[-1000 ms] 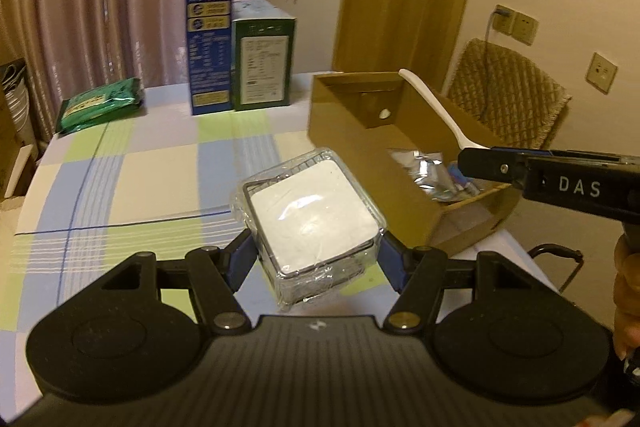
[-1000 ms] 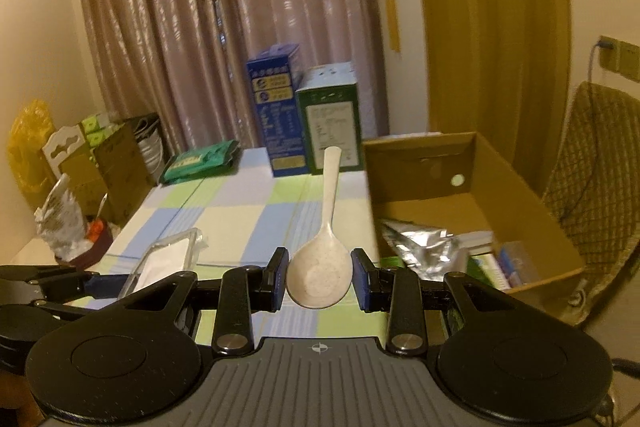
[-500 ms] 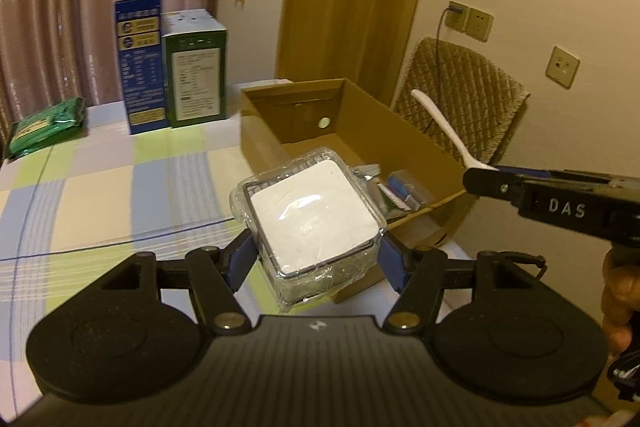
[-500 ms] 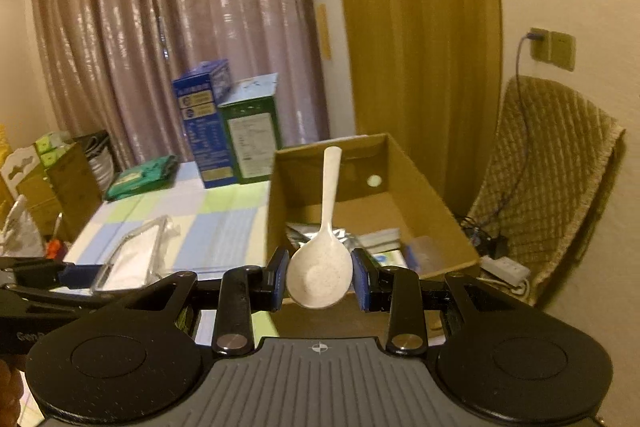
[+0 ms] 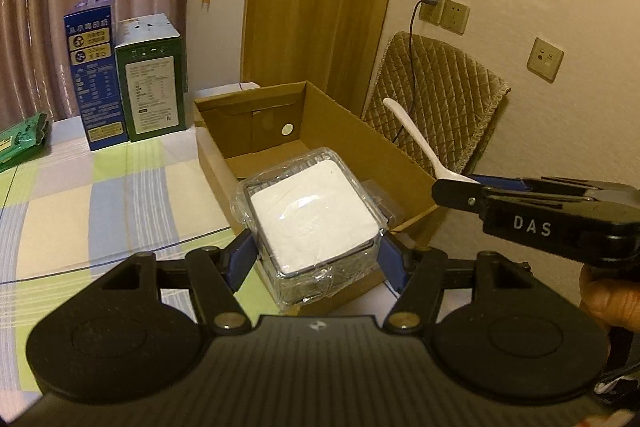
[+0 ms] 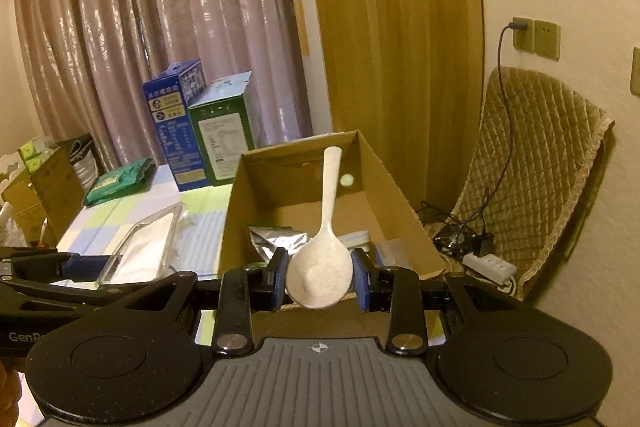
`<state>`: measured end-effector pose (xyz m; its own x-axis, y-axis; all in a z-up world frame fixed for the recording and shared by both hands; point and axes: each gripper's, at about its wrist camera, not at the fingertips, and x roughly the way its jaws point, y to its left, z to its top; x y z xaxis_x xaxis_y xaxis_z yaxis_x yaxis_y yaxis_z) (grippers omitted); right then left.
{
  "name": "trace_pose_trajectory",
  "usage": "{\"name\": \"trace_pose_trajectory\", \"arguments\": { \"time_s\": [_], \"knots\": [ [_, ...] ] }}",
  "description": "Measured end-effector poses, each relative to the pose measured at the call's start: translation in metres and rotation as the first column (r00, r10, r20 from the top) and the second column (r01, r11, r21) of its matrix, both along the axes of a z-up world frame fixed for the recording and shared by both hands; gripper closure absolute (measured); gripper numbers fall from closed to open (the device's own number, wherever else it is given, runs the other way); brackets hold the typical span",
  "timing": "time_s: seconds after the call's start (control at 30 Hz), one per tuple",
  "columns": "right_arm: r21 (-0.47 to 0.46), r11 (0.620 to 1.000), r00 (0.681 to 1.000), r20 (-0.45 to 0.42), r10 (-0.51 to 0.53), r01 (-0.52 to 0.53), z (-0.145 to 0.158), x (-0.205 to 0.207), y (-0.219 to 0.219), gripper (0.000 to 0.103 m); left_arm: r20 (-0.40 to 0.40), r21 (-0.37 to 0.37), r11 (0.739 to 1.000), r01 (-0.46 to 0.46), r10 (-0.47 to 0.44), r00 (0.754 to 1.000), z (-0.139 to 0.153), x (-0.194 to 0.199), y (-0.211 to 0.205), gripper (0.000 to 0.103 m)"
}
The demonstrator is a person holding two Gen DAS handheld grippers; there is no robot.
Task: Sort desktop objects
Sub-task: 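Lift the wrapped square and spoon and carry both toward the cardboard box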
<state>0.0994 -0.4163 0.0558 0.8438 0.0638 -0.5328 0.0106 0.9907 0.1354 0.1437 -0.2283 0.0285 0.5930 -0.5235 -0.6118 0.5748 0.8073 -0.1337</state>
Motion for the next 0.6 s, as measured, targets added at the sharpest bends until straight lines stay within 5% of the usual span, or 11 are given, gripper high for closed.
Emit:
{"name": "trace_pose_trajectory", "arguments": {
  "time_s": [0.6],
  "knots": [
    [-0.021,1.000,1.000,-0.023,0.018,-0.018,-0.009,0.036,-0.025,0.072,-0.022,0.013,1.000,0.004,-0.004,1.000,-0.009,0.028,-0.029,0.043]
  ]
}}
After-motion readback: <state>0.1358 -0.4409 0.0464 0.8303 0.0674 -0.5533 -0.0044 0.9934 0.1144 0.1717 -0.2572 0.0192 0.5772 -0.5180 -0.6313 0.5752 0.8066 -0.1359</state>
